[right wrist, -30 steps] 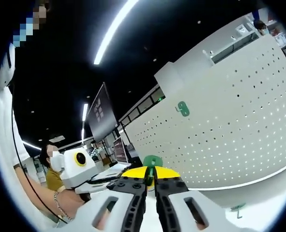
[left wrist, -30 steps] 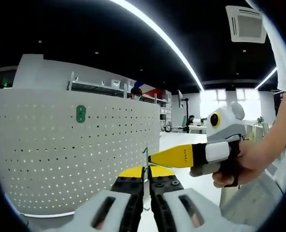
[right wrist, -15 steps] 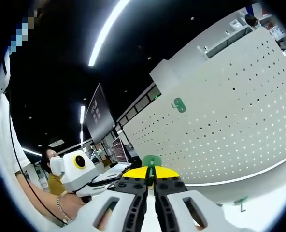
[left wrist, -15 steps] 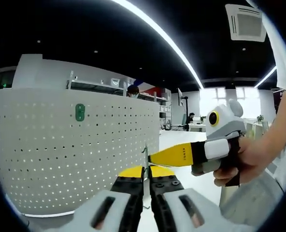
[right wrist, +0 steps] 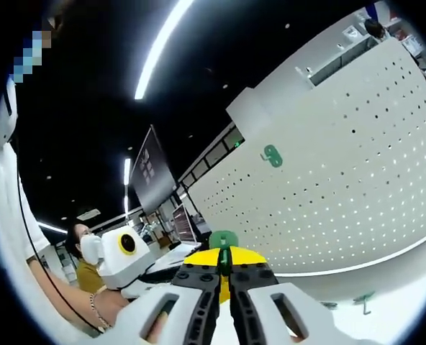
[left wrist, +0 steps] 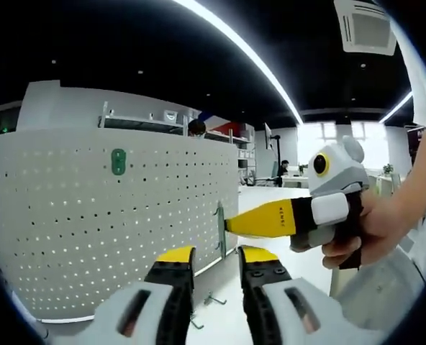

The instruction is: Insert the hook assembly into the mounting plate slot until the hook locks in place.

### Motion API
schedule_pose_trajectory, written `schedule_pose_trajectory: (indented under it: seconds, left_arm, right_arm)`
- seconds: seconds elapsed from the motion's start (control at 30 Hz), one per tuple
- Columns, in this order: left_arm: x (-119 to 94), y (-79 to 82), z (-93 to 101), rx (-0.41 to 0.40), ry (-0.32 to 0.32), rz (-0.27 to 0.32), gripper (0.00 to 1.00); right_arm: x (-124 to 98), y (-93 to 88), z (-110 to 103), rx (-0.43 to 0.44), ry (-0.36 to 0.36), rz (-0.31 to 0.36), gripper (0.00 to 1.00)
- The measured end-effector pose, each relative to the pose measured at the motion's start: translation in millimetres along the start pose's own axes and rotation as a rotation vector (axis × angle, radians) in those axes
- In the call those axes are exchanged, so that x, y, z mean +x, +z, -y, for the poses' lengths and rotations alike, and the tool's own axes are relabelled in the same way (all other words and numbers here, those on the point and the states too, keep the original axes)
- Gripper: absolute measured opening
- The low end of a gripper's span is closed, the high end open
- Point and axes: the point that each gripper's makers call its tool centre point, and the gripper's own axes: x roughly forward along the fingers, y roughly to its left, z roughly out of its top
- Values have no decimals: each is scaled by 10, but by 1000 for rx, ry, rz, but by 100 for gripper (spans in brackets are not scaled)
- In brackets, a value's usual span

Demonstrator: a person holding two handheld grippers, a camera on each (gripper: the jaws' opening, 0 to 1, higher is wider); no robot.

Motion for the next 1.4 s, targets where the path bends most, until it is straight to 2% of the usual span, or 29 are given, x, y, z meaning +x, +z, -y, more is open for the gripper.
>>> schedule_pose_trajectory:
  seconds: [0.07, 0.13, 0.3, 0.33, 0.4, 0.47, 0.5, 0.53, 0.6, 0.9, 1.4]
  left_arm:
    - [16, -40, -6, 0, 0, -13, 44]
    - [19, -57, -2, 2, 0, -19, 51]
    - [19, -98, 20, -4, -4, -35, 60]
    - [19, -111, 20, -3, -4, -40, 60]
    - [18, -127, 24, -5, -7, -44, 60]
    - [19, -143, 20, -6, -7, -50, 59]
    - [19, -146, 14, -5, -5, -50, 60]
    - [21, -151, 9, -9, -4, -49, 60]
    - [21, -157, 3, -13, -3, -51, 60]
    - [7, -164, -17, -12, 3, -54, 59]
    - [-168, -237, -182, -8, 36, -62, 60]
  right_arm:
    - [-1, -3, -1, 6, 2, 0, 0]
    - [-2, -4, -1, 5, 1, 0, 0]
    - [-1, 4, -5, -1, -3, 1, 0]
    - [-2, -3, 0, -25, -14, -8, 0]
    - [6, -19, -14, -107, -30, -36, 0]
    - [8, -25, 10, -234, -76, -72, 0]
    - [4, -22, 30, -314, -104, -90, 0]
    - [-20, -5, 103, -449, -176, -123, 0]
    - [2, 7, 51, -508, -176, -127, 0]
    - [47, 5, 75, -466, -165, -124, 0]
    - [205, 328, 299, -415, -208, -64, 0]
